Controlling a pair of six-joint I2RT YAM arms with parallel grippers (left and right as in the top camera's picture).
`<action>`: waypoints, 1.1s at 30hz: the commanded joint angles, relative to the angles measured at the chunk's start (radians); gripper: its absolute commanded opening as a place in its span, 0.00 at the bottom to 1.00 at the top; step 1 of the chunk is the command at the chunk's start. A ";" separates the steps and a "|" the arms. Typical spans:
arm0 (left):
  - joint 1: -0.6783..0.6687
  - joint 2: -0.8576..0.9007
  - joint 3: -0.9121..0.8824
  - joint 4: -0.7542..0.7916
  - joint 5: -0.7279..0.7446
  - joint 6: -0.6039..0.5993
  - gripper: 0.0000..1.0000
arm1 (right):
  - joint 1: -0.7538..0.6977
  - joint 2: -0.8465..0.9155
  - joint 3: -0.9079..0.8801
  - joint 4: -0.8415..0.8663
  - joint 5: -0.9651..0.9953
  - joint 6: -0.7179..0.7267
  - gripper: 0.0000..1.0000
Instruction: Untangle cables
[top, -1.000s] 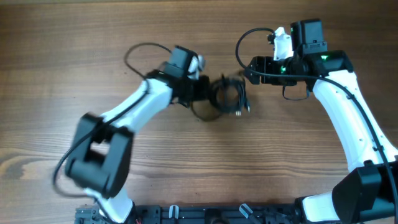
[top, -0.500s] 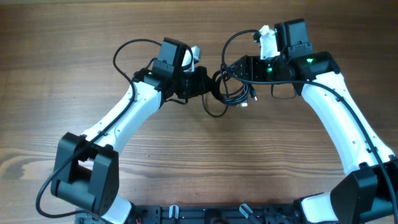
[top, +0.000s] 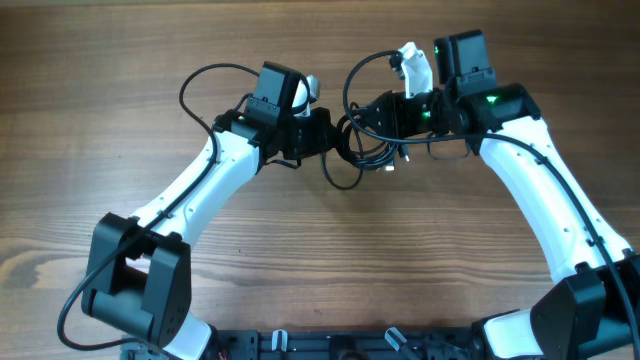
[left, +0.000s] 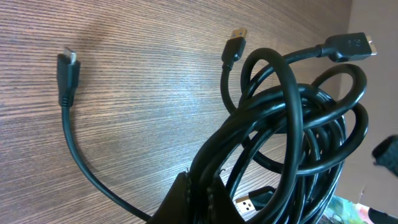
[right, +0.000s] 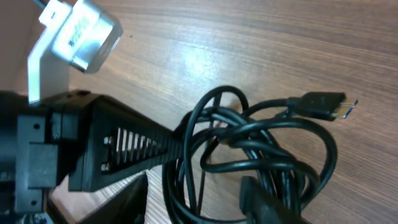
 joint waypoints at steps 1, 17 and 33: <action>0.014 -0.007 0.006 0.010 0.047 -0.006 0.05 | 0.001 0.043 0.017 -0.023 -0.008 -0.018 0.43; 0.050 -0.007 0.006 0.100 0.320 -0.006 0.04 | 0.069 0.165 0.017 0.002 -0.053 -0.031 0.32; 0.050 -0.007 0.006 0.070 0.121 -0.006 0.04 | 0.039 0.146 0.101 -0.012 -0.106 0.014 0.04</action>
